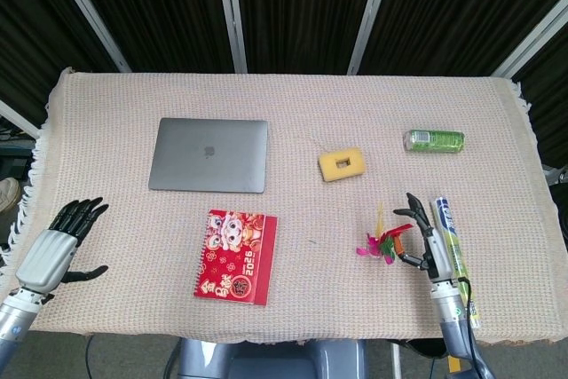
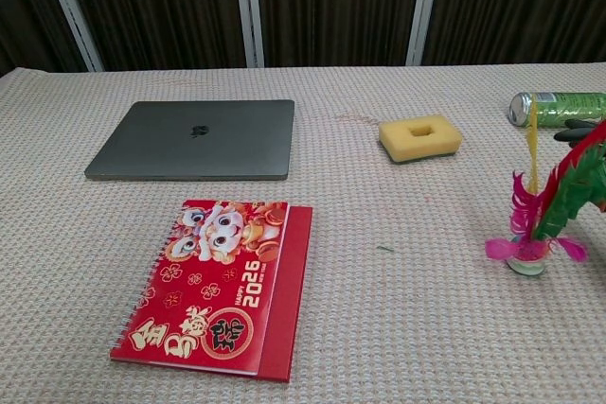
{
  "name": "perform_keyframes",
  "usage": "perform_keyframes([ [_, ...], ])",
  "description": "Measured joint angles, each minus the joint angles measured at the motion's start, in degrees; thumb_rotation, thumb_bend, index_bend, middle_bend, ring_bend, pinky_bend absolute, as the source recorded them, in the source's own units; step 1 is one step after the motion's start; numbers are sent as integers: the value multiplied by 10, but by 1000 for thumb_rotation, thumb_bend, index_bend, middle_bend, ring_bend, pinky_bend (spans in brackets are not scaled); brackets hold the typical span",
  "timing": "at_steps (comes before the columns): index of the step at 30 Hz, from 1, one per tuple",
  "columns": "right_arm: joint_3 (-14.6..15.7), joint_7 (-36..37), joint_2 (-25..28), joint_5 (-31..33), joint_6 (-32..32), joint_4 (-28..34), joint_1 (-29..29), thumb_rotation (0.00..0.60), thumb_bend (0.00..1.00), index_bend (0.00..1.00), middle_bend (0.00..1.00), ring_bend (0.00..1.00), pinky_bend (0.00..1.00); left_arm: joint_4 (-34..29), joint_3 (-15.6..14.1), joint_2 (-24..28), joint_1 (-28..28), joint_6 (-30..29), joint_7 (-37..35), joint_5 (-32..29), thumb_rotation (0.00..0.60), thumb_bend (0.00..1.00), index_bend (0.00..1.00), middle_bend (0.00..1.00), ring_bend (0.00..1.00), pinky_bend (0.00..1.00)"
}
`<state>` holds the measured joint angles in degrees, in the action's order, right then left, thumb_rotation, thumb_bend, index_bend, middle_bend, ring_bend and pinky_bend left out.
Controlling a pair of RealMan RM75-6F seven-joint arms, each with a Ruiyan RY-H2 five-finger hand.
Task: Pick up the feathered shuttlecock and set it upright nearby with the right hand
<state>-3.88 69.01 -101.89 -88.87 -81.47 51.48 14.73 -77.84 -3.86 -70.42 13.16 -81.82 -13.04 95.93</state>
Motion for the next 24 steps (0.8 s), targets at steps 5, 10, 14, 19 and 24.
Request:
perform_keyframes([
  [5,2,-5,8,-2,-23,5,-11,600,272,0,0,0,0,-1,0,1,-1,-4,-2,3,600,42,0,0,0,0],
  [10,2,-44,30,-6,-44,16,-19,600,182,0,0,0,0,-1,0,3,-2,-8,-6,3,600,43,0,0,0,0],
  [14,5,-108,69,-14,-52,38,-22,600,181,0,0,0,0,1,0,4,-2,-8,-9,1,600,42,0,0,0,0],
  [19,10,-194,167,-25,-40,109,-14,600,181,0,0,0,0,-1,0,5,-3,-10,-8,2,600,42,0,0,0,0],
  [24,12,-272,277,-31,-11,202,-1,600,182,0,0,0,0,-4,2,6,-6,-16,-1,1,600,42,0,0,0,0],
])
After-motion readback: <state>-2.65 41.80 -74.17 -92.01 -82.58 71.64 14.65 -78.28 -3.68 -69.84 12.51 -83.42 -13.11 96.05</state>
